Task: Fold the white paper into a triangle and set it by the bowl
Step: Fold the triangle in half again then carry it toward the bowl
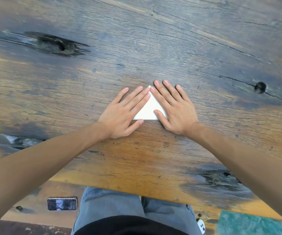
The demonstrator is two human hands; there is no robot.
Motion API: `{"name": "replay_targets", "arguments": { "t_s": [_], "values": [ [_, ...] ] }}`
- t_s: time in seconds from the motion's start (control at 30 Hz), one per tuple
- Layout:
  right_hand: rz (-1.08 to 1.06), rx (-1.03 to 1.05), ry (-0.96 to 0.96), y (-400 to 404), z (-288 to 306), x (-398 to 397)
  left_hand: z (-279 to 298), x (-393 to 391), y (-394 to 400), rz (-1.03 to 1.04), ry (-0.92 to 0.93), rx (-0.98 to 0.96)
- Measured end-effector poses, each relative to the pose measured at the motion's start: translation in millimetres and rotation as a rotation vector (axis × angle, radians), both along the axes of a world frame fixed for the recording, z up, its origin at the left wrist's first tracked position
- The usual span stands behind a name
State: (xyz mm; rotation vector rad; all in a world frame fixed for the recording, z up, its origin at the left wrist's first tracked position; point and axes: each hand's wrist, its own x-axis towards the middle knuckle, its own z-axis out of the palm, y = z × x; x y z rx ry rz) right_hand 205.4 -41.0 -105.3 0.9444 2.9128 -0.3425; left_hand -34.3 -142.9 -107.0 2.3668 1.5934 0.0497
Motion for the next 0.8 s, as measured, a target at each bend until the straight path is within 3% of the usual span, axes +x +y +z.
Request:
{"name": "replay_targets", "arguments": {
  "t_s": [0.23,0.37,0.43,0.6,0.8],
  "values": [
    [0.013,-0.136,-0.132,2,26,-7,22,4,3,0.015,0.045,-0.119],
    [-0.136,-0.425,0.008,8,54,-10,49,-2,10,-0.003,-0.046,-0.238],
    [-0.283,-0.456,0.087,8,68,-12,68,-7,17,0.098,-0.117,-0.213],
    [-0.556,-0.568,0.129,3,85,-37,91,-5,40,0.673,-0.357,-0.276],
    [-0.608,-0.659,0.16,0,78,-62,75,18,33,0.743,-0.452,-0.455]
  ]
}}
